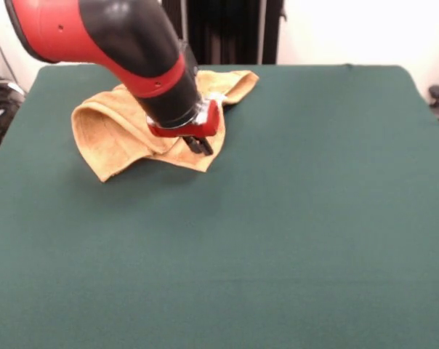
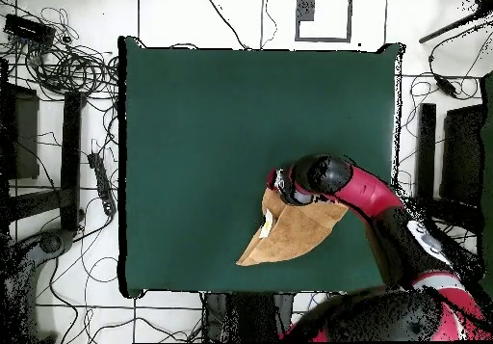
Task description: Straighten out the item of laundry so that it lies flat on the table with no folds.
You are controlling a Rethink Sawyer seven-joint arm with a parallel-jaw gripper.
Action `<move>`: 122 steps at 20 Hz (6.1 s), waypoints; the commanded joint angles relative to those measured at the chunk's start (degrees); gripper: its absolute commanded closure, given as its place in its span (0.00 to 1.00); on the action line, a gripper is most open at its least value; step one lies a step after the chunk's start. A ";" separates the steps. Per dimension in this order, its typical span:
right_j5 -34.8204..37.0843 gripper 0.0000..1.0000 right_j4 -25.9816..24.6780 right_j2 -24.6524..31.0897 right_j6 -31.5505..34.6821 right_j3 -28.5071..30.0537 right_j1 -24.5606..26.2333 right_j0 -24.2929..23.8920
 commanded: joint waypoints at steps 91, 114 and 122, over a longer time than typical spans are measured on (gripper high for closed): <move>-21.47 0.00 -25.93 5.69 -5.11 32.41 -13.95 -17.24; -24.41 0.00 -25.51 7.10 3.45 18.79 -5.93 -9.80; -19.15 0.00 -24.67 7.82 0.95 17.10 -5.37 -11.31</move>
